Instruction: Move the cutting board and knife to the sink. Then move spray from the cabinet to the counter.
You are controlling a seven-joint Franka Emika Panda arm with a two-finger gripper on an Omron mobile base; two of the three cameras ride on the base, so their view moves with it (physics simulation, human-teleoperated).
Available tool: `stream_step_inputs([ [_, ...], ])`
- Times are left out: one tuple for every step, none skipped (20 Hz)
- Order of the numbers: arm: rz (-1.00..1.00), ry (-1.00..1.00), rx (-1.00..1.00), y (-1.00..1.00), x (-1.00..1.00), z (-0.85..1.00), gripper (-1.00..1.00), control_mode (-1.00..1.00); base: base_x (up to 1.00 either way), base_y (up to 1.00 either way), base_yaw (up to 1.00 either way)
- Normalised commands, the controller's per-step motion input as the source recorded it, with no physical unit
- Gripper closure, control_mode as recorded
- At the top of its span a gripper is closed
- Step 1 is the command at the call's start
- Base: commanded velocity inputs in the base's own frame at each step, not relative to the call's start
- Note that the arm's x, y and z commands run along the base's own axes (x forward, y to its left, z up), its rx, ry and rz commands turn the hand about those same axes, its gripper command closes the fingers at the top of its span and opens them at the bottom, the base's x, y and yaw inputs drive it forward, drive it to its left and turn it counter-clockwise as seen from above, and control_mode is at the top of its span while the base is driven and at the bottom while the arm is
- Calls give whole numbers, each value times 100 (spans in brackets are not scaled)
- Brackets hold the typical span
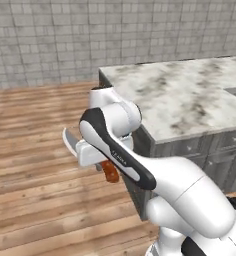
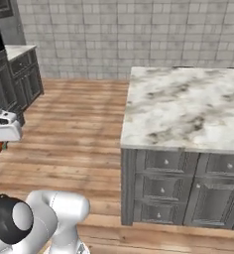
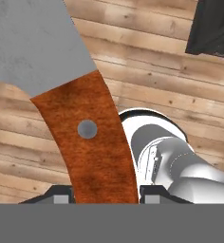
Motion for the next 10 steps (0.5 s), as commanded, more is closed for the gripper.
stream_step_inputs([
  [0,0,0,0,0,0,100,100,0,-100,-42],
  [0,0,0,0,0,0,100,100,0,-100,-41],
  [0,0,0,0,0,0,100,100,7,-100,-39],
  [0,0,0,0,0,0,100,100,9,-100,-38],
  [0,0,0,0,0,0,100,100,8,-100,-37],
  [0,0,0,0,0,0,100,100,6,-100,-37],
  [0,0,0,0,0,0,100,100,8,-100,-36],
  [0,0,0,0,0,0,100,100,10,-100,-35],
  [0,0,0,0,0,0,100,100,13,-100,-35],
  [0,0,0,0,0,0,100,100,14,-100,-34],
])
